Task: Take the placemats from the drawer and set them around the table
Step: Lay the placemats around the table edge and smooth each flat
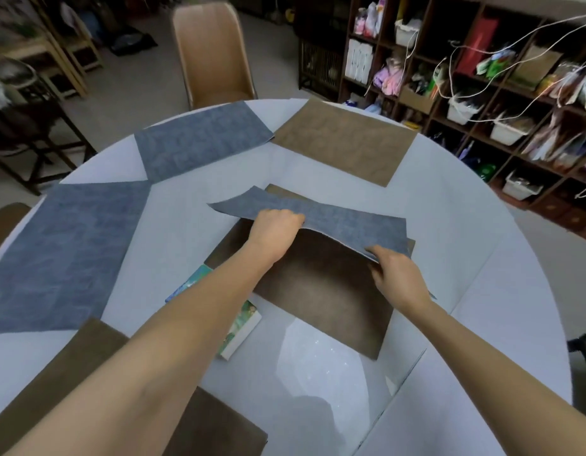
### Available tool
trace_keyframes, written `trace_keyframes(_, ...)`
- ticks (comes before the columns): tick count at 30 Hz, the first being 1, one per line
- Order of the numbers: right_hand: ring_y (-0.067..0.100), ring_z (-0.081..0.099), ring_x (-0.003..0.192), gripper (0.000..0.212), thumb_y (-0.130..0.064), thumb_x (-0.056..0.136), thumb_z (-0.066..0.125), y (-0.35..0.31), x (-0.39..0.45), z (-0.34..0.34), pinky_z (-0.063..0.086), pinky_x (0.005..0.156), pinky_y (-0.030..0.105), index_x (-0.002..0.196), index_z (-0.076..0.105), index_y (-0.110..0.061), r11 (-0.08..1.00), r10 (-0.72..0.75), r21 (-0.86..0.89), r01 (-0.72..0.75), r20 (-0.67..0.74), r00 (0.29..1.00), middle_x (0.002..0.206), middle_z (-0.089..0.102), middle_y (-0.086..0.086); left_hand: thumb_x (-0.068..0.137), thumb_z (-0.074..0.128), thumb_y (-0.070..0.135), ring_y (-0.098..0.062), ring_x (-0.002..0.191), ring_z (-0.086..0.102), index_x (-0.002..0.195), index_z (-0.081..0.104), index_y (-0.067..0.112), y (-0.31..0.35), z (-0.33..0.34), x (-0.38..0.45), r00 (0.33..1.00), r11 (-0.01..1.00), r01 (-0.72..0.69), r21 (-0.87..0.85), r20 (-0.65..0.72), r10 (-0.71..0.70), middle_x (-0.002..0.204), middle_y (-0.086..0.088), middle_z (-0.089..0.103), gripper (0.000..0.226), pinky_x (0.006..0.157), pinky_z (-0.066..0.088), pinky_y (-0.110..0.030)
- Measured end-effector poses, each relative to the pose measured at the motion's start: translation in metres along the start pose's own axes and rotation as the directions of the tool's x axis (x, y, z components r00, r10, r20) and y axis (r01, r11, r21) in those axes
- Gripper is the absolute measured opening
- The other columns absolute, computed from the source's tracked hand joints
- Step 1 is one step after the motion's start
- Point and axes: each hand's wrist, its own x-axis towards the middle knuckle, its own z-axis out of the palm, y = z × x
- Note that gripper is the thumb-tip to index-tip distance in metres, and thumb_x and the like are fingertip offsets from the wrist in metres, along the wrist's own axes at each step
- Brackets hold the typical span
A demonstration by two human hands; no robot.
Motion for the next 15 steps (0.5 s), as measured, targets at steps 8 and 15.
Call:
trace_keyframes(8, 0.035, 0.064, 0.075, 0.039, 0.002, 0.086, 0.045, -0.054, 0.003, -0.086, 0.047, 0.061, 0.035, 0.118, 0.053, -0.019, 0.982, -0.019, -0.188, -0.028, -0.244, 0.97, 0.097, 0.068, 0.009, 0.09, 0.05, 0.003, -0.029, 0.09, 0.065, 0.109, 0.054, 0.015, -0.01, -0.107, -0.058, 0.961, 0.987, 0.159, 0.037, -0.234, -0.146, 0.099, -0.005, 0.065, 0.023, 0.06, 0.036, -0.034)
trace_keyframes(15, 0.029, 0.054, 0.051, 0.03, 0.006, 0.062, 0.069, -0.14, -0.057, -0.164, 0.023, 0.045, 0.027, 0.083, 0.059, -0.012, 0.904, -0.296, -0.411, 0.116, -0.408, 0.864, 0.061, 0.054, 0.008, 0.093, 0.047, 0.006, -0.026, 0.092, 0.064, 0.11, 0.056, 0.015, -0.036, -0.177, -0.188, 0.91, 0.945, 0.292, 0.146, -0.348, -0.227, 0.101, -0.003, 0.065, 0.021, 0.05, 0.023, -0.026)
